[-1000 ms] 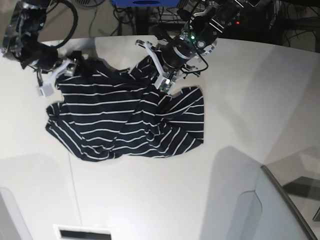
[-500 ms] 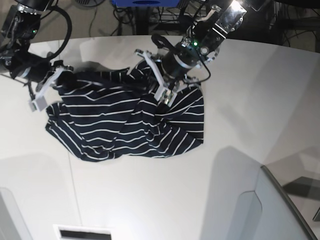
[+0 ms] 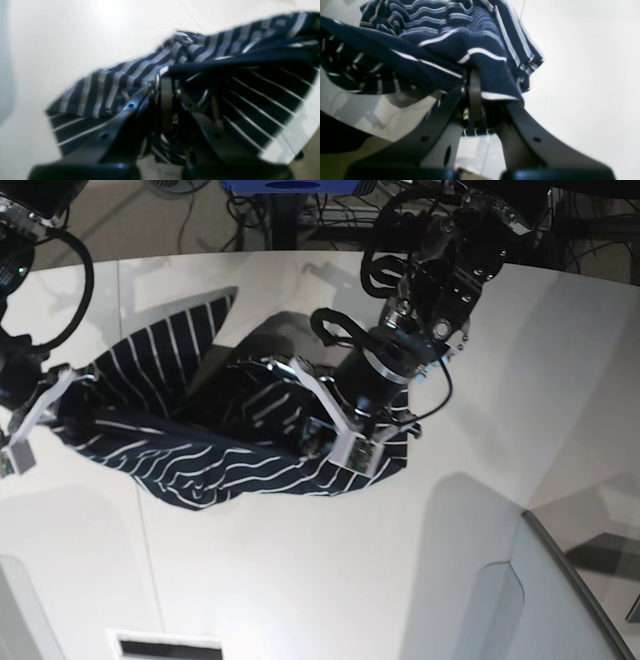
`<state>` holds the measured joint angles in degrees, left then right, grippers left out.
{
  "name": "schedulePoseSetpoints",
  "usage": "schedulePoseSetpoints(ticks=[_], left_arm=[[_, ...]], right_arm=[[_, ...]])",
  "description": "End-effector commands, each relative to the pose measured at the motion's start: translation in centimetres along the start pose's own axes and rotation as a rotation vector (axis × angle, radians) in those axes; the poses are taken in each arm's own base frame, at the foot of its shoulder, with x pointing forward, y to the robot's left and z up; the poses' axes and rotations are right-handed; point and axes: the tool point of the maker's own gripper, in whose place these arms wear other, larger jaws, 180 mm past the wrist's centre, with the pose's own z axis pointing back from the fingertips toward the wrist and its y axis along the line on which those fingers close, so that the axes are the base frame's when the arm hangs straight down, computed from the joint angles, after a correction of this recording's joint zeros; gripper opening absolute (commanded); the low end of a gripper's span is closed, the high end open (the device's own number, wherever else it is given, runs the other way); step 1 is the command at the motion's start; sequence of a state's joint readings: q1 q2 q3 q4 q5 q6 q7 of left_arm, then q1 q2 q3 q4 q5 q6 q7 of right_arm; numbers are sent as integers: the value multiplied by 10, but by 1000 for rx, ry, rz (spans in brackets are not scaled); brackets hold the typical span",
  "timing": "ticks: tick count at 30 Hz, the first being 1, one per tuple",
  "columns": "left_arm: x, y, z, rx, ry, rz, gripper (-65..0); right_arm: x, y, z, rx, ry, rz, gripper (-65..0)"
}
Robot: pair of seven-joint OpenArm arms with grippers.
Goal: Layout the t-shirt on the table in an organized manner, then fold the t-shirt properly
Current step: 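Lift the shirt high with both grippers and shake it out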
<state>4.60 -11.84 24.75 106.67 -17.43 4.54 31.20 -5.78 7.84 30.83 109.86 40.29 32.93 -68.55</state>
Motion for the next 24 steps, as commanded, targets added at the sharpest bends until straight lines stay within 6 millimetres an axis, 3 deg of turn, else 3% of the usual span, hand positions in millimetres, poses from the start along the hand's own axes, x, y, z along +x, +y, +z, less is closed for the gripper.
schedulePoseSetpoints(ticks=[1,9,15,20,24], left_arm=[[30,8,2,22,-89,-12,-650],[64,27,2,60,-166,-46,-650],[113,29,-1,55,-268,-101,-650],[170,34,-1,66,-386,-153,-650],[216,36,-5,73,-471,-174,-650]], right_arm=[[21,-8,8,-32,-53,41,-642],[75,-27,29,-103,-147,165,-644],[116,-31,41,-132,-234,220,-644],[160,-33,52,-157,-308,261,-644],[201,-22,55,-144,-357,348,-644]])
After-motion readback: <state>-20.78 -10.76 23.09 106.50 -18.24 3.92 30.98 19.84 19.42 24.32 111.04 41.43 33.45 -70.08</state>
